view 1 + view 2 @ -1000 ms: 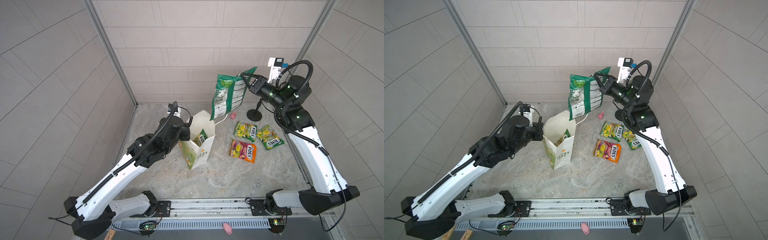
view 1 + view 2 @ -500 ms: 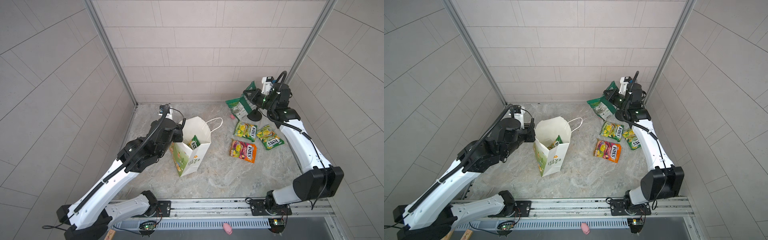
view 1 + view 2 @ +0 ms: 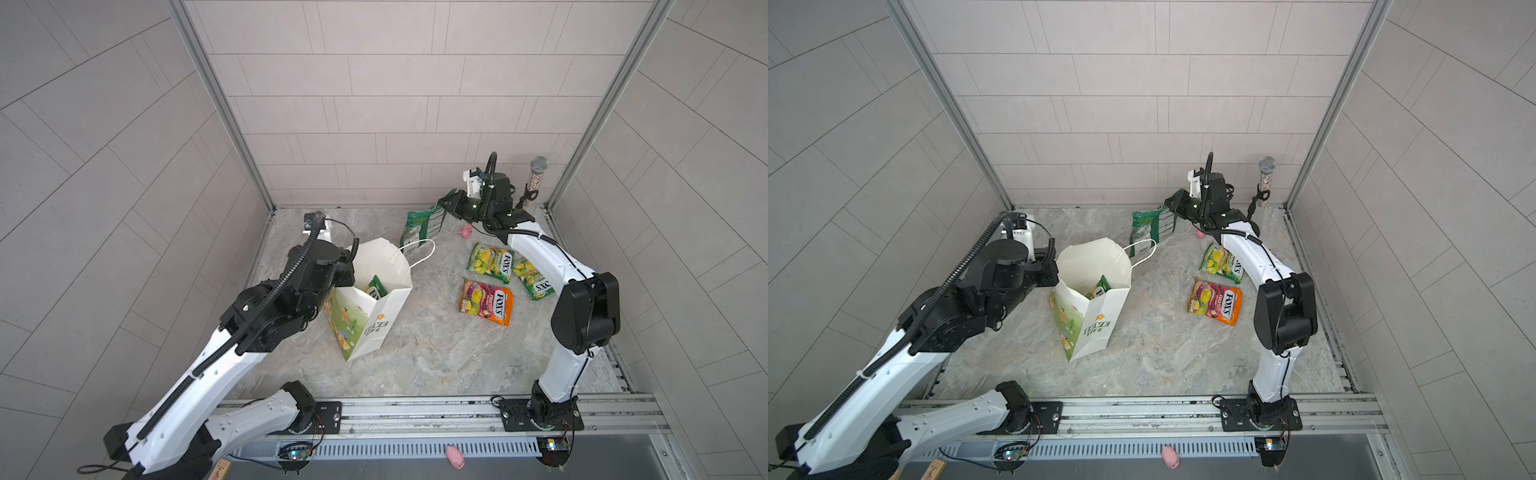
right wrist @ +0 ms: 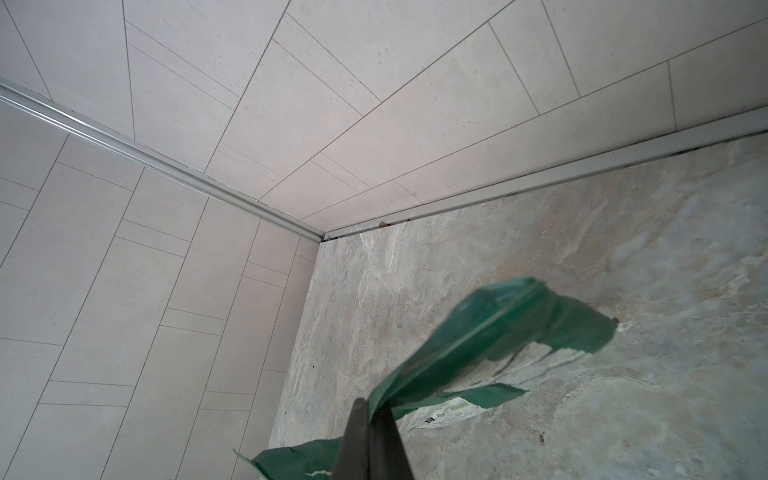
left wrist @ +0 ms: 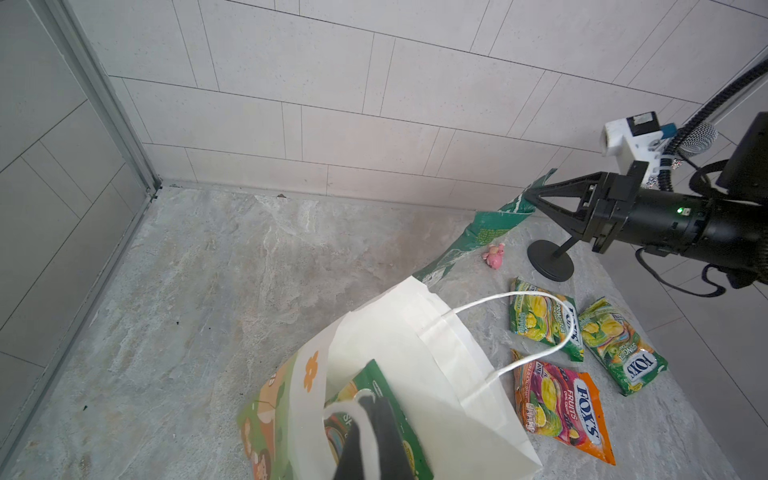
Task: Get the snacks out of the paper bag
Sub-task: 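Lower the REAL bag onto the floor beside the Fox's packets and open the right gripper, then move the right gripper back toward the paper bag opening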
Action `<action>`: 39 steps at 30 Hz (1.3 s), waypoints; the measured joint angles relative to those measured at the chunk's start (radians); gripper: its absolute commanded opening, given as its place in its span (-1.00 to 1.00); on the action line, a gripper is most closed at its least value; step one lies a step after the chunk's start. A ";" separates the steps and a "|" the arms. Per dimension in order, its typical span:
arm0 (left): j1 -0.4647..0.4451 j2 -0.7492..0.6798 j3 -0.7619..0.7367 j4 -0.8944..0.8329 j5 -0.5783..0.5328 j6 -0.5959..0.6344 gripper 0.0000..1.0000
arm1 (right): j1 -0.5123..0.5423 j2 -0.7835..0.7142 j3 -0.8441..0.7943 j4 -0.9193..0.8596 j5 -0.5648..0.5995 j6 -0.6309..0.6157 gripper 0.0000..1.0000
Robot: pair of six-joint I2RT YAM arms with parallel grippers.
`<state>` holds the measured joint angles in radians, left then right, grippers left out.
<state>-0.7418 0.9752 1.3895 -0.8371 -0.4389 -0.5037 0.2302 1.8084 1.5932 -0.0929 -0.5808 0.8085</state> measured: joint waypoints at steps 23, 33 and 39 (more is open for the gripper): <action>0.013 0.078 -0.010 0.068 0.124 0.010 -1.00 | -0.051 -0.144 -0.458 -0.134 0.081 -0.256 -0.11; 0.035 0.114 -0.010 0.105 0.219 0.016 -1.00 | -0.049 -0.405 -0.441 -0.149 0.013 -0.305 0.31; 0.039 0.113 -0.010 0.117 0.264 0.016 -1.00 | -0.015 -0.336 -0.389 -0.107 -0.113 -0.295 0.34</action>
<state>-0.7025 1.0882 1.3796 -0.7204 -0.1745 -0.4881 0.2150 1.4723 1.2037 -0.2001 -0.6941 0.5137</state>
